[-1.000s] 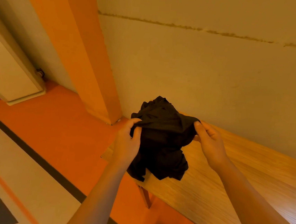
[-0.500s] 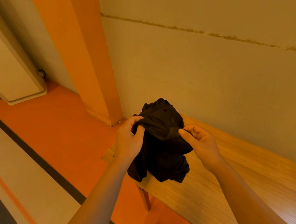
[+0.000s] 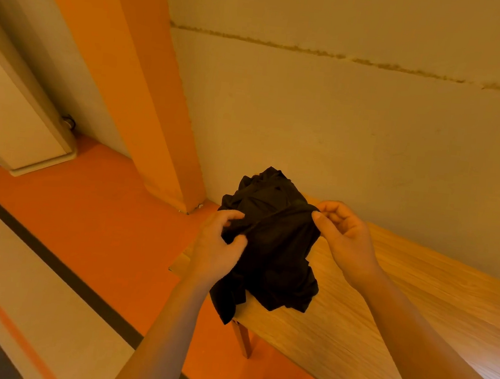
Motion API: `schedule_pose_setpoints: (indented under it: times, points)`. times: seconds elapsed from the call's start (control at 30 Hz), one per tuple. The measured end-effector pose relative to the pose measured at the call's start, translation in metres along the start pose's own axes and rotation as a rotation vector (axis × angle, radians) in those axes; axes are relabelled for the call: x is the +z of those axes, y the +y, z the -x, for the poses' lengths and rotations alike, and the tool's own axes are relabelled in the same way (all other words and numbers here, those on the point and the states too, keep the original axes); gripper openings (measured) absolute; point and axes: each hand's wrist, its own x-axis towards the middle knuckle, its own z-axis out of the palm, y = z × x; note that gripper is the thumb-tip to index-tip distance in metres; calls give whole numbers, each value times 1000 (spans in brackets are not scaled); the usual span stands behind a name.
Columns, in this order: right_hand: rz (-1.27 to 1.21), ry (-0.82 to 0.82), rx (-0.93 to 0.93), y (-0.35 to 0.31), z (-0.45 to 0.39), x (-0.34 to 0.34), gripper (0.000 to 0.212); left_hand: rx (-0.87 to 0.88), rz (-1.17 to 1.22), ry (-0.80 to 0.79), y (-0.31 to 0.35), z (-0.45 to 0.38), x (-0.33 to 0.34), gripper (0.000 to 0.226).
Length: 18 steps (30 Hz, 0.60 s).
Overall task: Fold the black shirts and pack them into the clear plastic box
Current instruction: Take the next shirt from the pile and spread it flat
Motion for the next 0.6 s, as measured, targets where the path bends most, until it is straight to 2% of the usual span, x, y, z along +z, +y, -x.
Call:
schedule_pose_setpoints:
  times: [0.07,0.17,0.3,0.4,0.53,0.6]
  points:
    - [21,-38,-23,-1,1,2,14,93,50,-132,18,4,3,37]
    - [62,-125,-93,-4,4,7,15,187,165,-228,52,11,15,19]
    - [135,-159,-191,-5,7,7,21,7,441,-98,66,9,27,7]
    - [212,-173,-209,-4,8,3,25,-155,621,-114,64,7,27,10]
    - [228,-194,-164,-4,12,0,17,-154,652,-136,60,13,28,17]
    - [247,-194,-156,-6,12,1,26,-109,647,-148,57,17,27,16]
